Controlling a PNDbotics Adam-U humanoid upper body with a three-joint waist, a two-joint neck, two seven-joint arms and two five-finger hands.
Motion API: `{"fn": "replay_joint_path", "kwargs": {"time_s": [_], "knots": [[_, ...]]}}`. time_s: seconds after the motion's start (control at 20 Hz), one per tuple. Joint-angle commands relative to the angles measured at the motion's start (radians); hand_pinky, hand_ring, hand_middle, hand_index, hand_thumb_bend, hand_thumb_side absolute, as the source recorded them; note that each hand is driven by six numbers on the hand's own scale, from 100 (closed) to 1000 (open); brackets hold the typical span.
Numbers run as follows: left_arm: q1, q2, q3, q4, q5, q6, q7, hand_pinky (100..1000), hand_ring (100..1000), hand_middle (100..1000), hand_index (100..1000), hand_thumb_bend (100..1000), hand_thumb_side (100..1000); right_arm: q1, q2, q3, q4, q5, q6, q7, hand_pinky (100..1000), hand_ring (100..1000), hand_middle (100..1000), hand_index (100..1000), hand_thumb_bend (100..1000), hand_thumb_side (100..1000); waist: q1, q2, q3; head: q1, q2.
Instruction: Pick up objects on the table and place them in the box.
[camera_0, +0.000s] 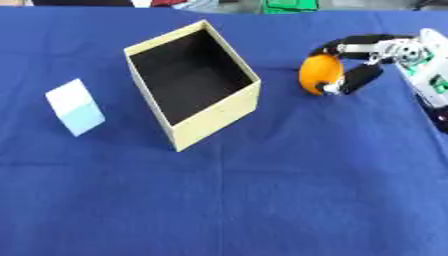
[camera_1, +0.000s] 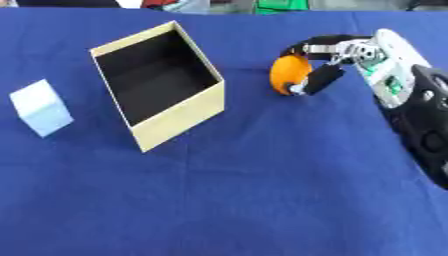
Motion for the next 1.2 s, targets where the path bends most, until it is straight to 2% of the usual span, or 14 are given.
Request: {"fn": "replay_joint_path", "kwargs": {"time_s": [0.05, 0.15, 0.35, 0.6, 0.95, 1.2], "knots": [[-0.009, 0.01, -0.003, -0.021, 0.001, 0.0, -0.004, 722, 549, 528, 747, 317, 988, -0.017, -0.026, -0.013, -0.002, 0.011, 0.014, -0.012, 965, 1000, 977, 1000, 100, 182, 0.0, -0.016, 0.002, -0.001, -0.014], [-0.009, 0.01, -0.003, -0.021, 0.002, 0.001, -0.004, 722, 549, 529, 746, 318, 989, -0.017, -0.024, -0.014, -0.001, 0.009, 0.024, -0.02, 961, 1000, 968, 1000, 100, 101, 0.0, -0.016, 0.004, -0.002, -0.015], [-0.008, 0.01, -0.003, -0.021, 0.001, 0.0, -0.006, 722, 549, 528, 745, 318, 983, -0.016, -0.022, -0.015, -0.003, 0.009, 0.051, -0.047, 941, 1000, 908, 1000, 100, 100, 0.001, -0.016, 0.01, -0.003, -0.017], [-0.009, 0.01, -0.005, -0.021, 0.002, -0.001, -0.007, 722, 550, 528, 744, 324, 986, -0.016, -0.017, -0.013, 0.001, 0.037, 0.087, -0.105, 903, 1000, 822, 917, 100, 100, 0.001, -0.017, 0.015, -0.007, -0.019], [-0.011, 0.011, -0.005, -0.021, 0.004, 0.001, -0.008, 722, 551, 528, 743, 324, 987, -0.023, -0.011, -0.021, 0.002, 0.03, 0.136, -0.169, 878, 969, 757, 855, 100, 100, -0.001, -0.019, 0.011, -0.006, -0.022], [-0.012, 0.011, -0.005, -0.021, 0.002, 0.002, -0.009, 722, 551, 527, 741, 324, 981, -0.034, -0.008, -0.023, -0.008, 0.027, 0.171, -0.212, 854, 940, 654, 781, 100, 100, -0.001, -0.02, 0.008, -0.006, -0.021]]}}
